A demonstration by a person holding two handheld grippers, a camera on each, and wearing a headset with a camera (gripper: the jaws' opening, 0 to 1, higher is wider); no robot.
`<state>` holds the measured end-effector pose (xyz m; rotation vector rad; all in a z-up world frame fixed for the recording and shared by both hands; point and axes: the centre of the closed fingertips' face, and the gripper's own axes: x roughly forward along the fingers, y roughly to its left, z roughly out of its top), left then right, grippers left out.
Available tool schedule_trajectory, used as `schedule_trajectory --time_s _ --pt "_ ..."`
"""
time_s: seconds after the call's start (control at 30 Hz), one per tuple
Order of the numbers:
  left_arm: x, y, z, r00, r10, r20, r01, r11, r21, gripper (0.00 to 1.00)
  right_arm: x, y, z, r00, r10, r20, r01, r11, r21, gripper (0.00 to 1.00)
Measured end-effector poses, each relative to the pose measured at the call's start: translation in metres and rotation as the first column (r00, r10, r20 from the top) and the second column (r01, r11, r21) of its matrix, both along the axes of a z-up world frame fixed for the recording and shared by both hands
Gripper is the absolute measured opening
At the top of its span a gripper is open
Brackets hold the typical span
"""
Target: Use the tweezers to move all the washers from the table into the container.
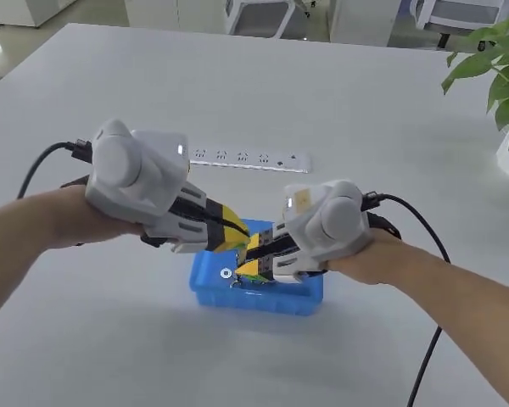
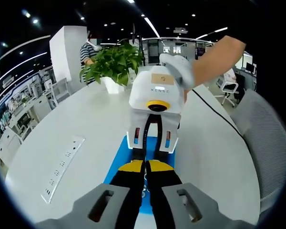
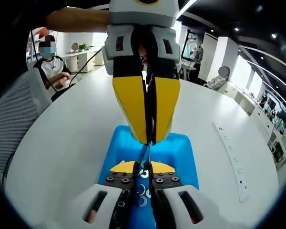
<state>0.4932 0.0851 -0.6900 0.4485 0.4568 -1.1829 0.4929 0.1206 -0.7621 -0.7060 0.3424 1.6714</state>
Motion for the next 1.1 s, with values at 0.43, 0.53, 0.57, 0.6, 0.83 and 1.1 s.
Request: schedule_trajectory --time_s 0.43,0.53,0.57,0.6,0.83,1.1 --pt "-0.003 0.001 0.014 1.000 -0.010 0.011 0.010 1.000 0.001 0.05 -0.004 -0.005 0.013 1.000 -0.014 0.012 0.014 1.000 0.010 0.11" --pt "-0.007 -0.001 0.021 1.000 -0.018 0.017 0.018 1.000 -0.008 0.05 -0.006 -0.006 0.021 1.000 -0.025 0.010 0.025 0.999 0.022 0.11" --pt "-0.008 -0.002 0.025 1.000 -0.022 0.020 0.022 1.000 -0.009 0.05 -0.008 -0.006 0.024 1.000 -0.028 0.008 0.028 0.999 0.027 0.11" --pt "-0.009 -0.003 0.026 1.000 -0.024 0.020 0.024 1.000 -0.009 0.05 -0.009 -0.007 0.026 0.999 -0.033 0.005 0.032 0.999 0.029 0.11" --pt "-0.020 -0.006 0.043 0.998 -0.054 0.024 0.054 0.999 -0.007 0.05 -0.017 -0.011 0.042 0.998 -0.058 -0.007 0.058 0.997 0.047 0.10" --pt "-0.038 -0.011 0.057 0.995 -0.099 0.030 0.099 0.995 0.005 0.05 -0.031 -0.019 0.057 0.996 -0.083 -0.011 0.084 0.995 0.056 0.08"
